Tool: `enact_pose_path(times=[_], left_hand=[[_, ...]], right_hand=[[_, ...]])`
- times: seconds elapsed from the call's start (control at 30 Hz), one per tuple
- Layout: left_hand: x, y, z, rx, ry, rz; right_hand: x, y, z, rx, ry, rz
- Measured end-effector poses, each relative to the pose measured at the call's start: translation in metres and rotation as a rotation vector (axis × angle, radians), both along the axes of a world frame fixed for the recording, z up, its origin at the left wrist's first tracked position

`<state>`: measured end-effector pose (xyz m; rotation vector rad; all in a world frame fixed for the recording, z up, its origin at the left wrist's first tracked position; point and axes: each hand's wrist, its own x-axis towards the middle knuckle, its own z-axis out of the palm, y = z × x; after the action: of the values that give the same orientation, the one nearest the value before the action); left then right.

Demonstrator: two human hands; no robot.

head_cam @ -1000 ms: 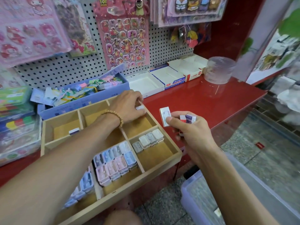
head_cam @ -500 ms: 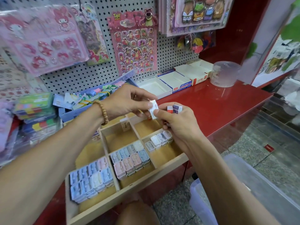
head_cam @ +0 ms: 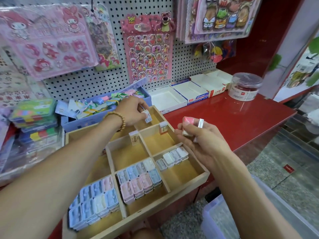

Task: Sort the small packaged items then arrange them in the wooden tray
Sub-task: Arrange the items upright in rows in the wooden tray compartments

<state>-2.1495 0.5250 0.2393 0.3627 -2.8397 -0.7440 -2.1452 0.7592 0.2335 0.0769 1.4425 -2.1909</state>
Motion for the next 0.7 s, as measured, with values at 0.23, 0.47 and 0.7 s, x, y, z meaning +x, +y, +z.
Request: enact_pose_path(times=[0.23,0.47,0.7], left_hand=[[-0.054,-0.004,-0.023,-0.125,-0.001,-0.025],[-0.070,-0.015,-0.035,-0.243,0.039,-0.014],[-0.050,0.011,-0.018,-0.156,0.214,0.012]], right_hand=[[-0.017,0.009,-0.015,0.336,0.234,-0.022],[-0.029,0.013,-0.023,0.207,0.198,-0.011],[-0.025,0.013,-0.017,0.196,0.200,-0.008]])
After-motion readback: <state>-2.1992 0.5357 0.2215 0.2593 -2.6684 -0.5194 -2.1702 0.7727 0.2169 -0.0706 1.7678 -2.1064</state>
